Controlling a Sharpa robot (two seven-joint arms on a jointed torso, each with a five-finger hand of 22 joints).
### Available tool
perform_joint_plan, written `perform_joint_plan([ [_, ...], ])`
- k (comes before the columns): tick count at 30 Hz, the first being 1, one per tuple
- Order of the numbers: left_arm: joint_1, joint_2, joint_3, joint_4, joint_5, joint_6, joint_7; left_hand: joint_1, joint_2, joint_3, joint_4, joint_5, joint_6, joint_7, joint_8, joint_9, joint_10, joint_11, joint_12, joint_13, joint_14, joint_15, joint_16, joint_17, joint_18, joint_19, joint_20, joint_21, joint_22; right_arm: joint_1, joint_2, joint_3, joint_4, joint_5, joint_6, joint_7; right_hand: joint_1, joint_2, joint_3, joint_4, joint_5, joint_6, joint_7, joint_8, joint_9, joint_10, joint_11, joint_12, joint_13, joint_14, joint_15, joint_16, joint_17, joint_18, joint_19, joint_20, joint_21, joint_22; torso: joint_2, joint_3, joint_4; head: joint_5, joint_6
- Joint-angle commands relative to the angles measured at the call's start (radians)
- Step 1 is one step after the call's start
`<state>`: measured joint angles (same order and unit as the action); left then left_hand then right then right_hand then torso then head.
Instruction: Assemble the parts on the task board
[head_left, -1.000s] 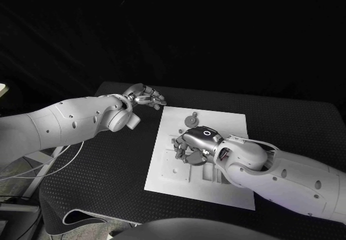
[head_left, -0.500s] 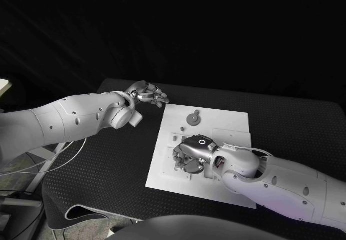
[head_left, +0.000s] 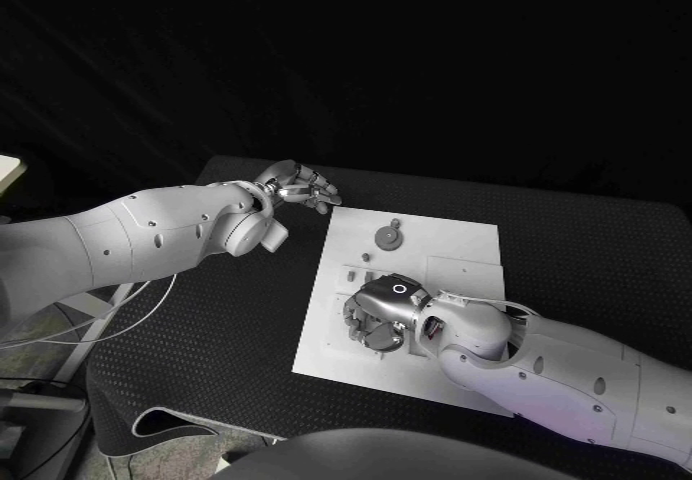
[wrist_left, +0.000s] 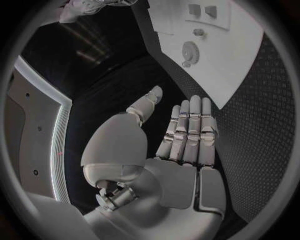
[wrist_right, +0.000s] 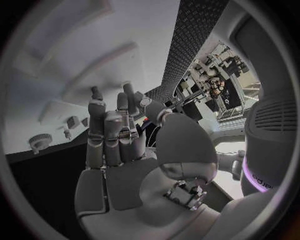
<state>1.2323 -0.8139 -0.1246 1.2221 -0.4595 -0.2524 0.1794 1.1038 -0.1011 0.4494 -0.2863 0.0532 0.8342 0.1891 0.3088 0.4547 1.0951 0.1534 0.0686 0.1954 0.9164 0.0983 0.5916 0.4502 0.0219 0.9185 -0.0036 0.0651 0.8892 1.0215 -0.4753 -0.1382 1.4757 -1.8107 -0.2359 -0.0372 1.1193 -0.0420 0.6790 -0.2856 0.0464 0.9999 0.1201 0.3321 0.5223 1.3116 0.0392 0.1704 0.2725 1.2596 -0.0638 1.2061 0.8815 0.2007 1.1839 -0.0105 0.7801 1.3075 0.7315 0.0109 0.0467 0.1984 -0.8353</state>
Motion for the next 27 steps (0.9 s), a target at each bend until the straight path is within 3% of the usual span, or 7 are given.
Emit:
perform_joint_plan([
  [1,0.001,0.002,0.001,0.003,0.006,0.01,0.011,-0.007,0.004,-0.007,0.0,0.0,-0.007,0.001,0.005,-0.001,-0.004,0.0,0.0,-0.001,0.006,0.003,-0.006,0.002,-0.003,-0.001,0.006,0.004,-0.001,-0.002,0.002,-0.001,-0.002,-0.02,0.013,0.003,0.002,0.011,0.006,-0.002,0.003,0.006,-0.001,0.004,0.014,0.005,0.001,-0.003,0.002,0.0,-0.007,0.002,0.002,0.061,0.0,-0.008,0.004,0.02,0.0,0.0001,-0.0002,0.0,-0.002],
  [19,0.001,0.001,0.001,0.001,0.006,0.011,0.011,-0.007,0.004,-0.008,0.0,0.0,-0.007,0.001,0.005,-0.002,-0.004,0.001,0.0,-0.002,0.006,0.003,-0.008,0.004,-0.003,-0.001,0.006,0.004,-0.002,-0.003,-0.007,-0.001,-0.007,-0.032,0.019,-0.005,0.002,0.011,0.007,-0.003,0.003,0.007,-0.001,0.005,0.015,0.006,0.0,-0.003,0.004,0.001,-0.007,0.003,0.003,0.061,0.001,-0.009,0.006,0.02,0.001,0.001,-0.0031,-0.001,-0.002],
  [27,0.001,0.004,0.001,0.0,0.006,0.011,0.011,-0.007,0.004,-0.008,0.0,0.001,-0.007,0.001,0.005,-0.002,-0.004,0.001,0.0,-0.002,0.006,0.003,-0.008,0.004,-0.003,-0.001,0.006,0.004,-0.003,-0.004,0.002,-0.004,-0.011,-0.039,0.021,-0.01,0.002,0.011,0.007,-0.002,0.003,0.007,-0.001,0.005,0.016,0.006,0.0,-0.003,0.005,0.001,-0.008,0.003,0.003,0.061,0.001,-0.009,0.006,0.02,0.0,0.0003,-0.0003,-0.003,-0.003],
])
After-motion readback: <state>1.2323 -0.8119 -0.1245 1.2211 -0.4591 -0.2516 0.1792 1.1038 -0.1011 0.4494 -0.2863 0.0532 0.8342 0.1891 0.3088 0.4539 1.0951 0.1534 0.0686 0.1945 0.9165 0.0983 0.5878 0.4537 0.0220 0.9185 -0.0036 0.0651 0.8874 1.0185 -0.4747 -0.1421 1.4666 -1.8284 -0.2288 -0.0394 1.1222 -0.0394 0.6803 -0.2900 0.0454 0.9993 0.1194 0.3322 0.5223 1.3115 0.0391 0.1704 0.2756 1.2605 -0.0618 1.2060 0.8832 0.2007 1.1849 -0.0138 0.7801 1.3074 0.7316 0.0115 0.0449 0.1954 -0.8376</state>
